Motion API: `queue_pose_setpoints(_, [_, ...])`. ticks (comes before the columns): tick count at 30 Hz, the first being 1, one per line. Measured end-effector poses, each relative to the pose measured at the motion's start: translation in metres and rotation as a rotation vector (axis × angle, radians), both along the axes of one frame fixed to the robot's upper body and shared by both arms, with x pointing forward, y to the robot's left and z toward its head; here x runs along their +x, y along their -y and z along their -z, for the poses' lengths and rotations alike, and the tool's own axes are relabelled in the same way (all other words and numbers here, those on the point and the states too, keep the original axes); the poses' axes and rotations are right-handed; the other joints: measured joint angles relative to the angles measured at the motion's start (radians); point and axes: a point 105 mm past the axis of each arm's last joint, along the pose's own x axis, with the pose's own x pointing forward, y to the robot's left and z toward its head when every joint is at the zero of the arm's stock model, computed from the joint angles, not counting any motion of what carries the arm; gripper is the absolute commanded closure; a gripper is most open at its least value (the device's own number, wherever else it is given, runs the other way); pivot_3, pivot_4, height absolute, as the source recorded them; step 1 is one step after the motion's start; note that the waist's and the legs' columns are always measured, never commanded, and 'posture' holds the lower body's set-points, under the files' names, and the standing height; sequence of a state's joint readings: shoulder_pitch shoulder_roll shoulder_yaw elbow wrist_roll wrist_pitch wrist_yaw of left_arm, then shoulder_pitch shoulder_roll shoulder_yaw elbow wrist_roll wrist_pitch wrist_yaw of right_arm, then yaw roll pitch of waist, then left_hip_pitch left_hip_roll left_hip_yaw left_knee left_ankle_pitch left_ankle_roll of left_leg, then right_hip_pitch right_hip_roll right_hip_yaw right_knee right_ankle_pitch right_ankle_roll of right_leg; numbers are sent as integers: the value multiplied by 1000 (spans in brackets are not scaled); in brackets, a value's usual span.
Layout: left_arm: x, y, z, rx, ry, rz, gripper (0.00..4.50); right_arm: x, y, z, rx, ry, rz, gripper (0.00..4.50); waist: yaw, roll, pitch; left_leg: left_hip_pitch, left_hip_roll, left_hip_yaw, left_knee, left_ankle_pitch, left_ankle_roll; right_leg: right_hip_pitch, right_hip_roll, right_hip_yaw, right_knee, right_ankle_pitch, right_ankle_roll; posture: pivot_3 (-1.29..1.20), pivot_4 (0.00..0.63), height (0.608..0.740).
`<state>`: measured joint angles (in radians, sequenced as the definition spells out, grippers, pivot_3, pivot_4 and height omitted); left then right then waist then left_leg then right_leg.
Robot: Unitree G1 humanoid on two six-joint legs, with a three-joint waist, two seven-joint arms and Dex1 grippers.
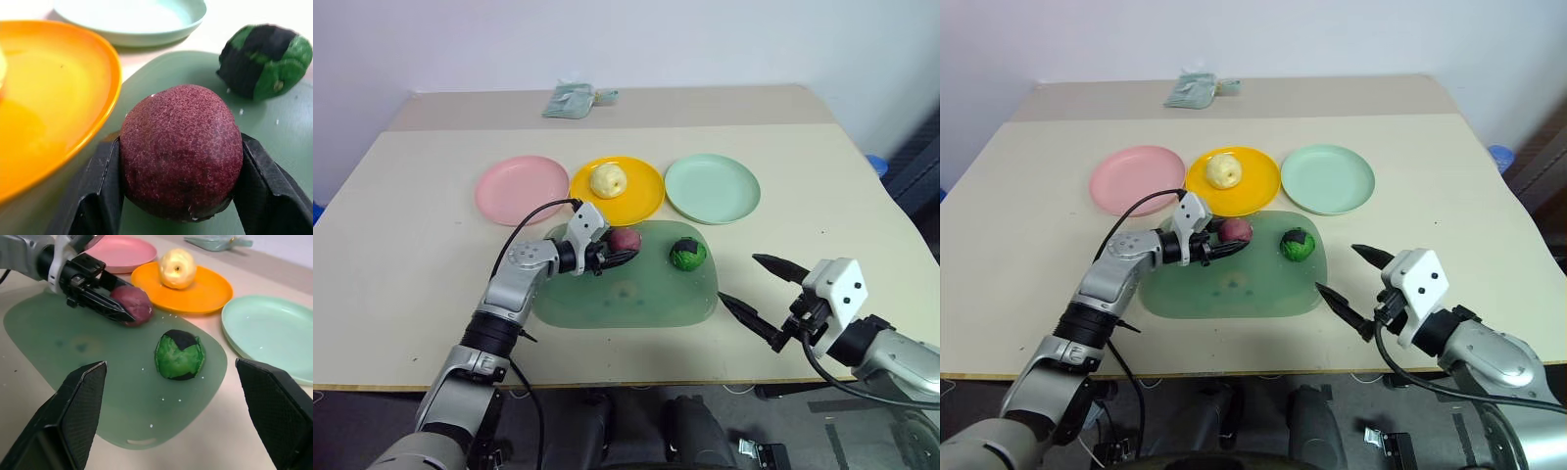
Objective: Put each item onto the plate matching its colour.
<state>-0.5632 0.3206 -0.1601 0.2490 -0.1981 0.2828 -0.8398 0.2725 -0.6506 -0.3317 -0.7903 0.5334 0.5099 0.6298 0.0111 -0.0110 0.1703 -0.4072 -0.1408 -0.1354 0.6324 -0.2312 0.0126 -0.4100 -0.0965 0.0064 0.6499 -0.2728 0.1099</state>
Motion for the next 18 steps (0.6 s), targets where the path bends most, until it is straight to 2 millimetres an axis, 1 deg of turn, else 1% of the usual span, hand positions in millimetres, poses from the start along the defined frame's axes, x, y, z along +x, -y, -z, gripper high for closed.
queue_pose_setpoints(2, [3, -6, -10, -48, 13, -47, 1788, 3, -2, -5, 0, 25, -9, 174, 1, 0, 0, 0, 0, 0, 0, 0, 0, 0, 0, 0, 0, 0, 0, 0, 150, 740])
queue_pose_setpoints(5, [11, -22, -32, -145, 39, -168, 1788, 8, -8, -15, 3, 71, -35, 174, 3, 0, 0, 0, 0, 0, 0, 0, 0, 0, 0, 0, 0, 0, 0, 0, 150, 740])
queue_pose_setpoints(7, [17, -36, -44, -195, 64, -275, 1788, 12, -13, -17, 8, 80, -57, 174, 4, 0, 0, 0, 0, 0, 0, 0, 0, 0, 0, 0, 0, 0, 0, 0, 150, 740])
queue_pose_setpoints(9, [25, -56, -51, -234, 83, -414, 1788, 17, -17, -18, 12, 83, -73, 174, 4, -1, 0, 0, 0, 0, 1, 0, 0, 1, 0, 0, 0, 0, 0, 0, 150, 740])
queue_pose_setpoints(11, [32, -77, -55, -251, 101, -553, 1788, 21, -19, -17, 15, 83, -84, 174, 4, -1, 0, 0, 0, 0, 1, 0, -1, 1, 0, 0, 0, 0, 0, 0, 150, 740])
queue_pose_setpoints(14, [40, -108, -50, -247, 112, -751, 1788, 28, -22, -19, 21, 93, -105, 174, 4, -1, 0, 0, 0, 0, 1, 1, -1, 1, 0, 0, 0, 0, 0, 0, 150, 740])
queue_pose_setpoints(16, [46, -124, -42, -261, 101, -875, 1788, 34, -24, -21, 23, 100, -115, 174, 6, -1, 0, 0, -1, 0, 1, 1, -2, 1, 0, -1, 0, 0, 0, 0, 150, 740])
queue_pose_setpoints(18, [52, -134, -36, -274, 86, -972, 1788, 38, -25, -21, 17, 107, -121, 174, 13, -2, 0, 0, -1, 0, 2, 2, -3, 1, 0, -1, 0, 0, 0, 0, 150, 740])
